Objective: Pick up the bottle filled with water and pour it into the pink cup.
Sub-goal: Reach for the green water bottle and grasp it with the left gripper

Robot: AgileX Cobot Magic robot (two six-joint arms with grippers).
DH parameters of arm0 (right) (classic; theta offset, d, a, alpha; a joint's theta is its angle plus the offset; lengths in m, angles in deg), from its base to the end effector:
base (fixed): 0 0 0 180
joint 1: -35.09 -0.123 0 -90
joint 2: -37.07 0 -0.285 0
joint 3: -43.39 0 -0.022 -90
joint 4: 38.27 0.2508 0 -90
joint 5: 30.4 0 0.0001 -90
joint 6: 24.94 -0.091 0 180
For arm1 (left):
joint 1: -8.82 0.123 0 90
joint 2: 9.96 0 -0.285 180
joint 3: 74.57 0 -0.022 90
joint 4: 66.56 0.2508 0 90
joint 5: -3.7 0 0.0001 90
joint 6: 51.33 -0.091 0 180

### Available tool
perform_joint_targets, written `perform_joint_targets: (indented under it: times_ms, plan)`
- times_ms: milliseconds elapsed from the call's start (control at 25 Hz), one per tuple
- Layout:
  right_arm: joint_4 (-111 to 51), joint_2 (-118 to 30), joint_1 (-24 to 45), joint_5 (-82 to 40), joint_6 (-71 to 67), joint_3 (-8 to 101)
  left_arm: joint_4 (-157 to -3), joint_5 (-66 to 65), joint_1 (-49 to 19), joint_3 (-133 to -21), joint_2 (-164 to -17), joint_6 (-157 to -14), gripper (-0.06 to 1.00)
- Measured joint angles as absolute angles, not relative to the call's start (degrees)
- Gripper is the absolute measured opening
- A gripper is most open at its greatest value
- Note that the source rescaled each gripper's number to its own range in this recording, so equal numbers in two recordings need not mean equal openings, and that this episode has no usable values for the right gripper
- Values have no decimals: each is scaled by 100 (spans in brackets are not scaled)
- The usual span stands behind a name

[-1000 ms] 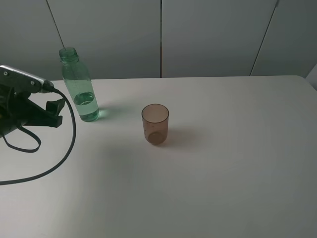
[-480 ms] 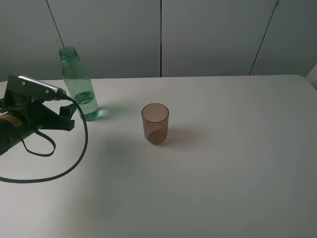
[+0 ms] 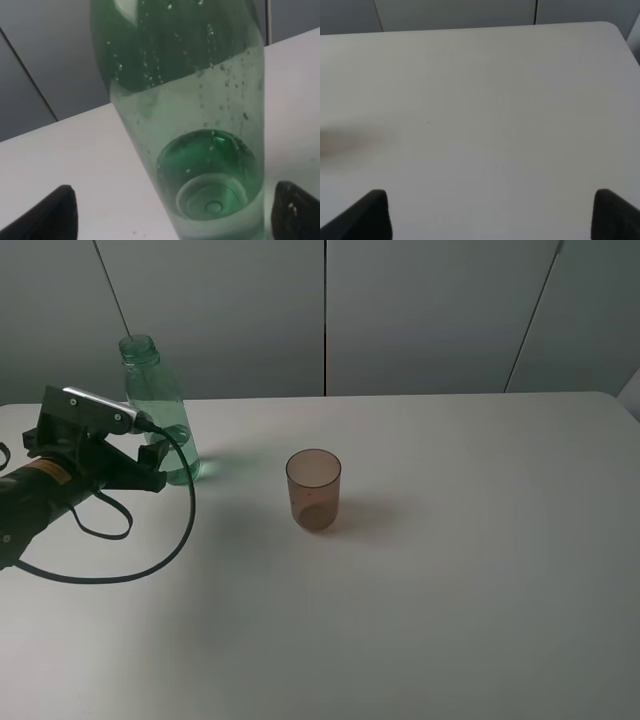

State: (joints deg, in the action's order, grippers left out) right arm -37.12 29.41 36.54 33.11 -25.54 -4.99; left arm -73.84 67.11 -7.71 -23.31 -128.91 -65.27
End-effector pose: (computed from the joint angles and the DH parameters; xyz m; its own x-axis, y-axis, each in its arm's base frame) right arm -0.0076 0.0018 0.2744 -0.4927 0.0319 -0.8696 0.0193 0.9995 0.0258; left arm 0.2797 -0.0723 0.1025 -0.2421 0.2637 -0.9337 0.2275 0.9510 0.2096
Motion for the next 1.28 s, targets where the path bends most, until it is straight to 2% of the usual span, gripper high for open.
perform_joint_targets:
  times_ms: [1280]
  plan:
    - [-3712,2941,3654,3311,-2554,-499,-7294,6724,-904,-3443,-13846,-6499,100]
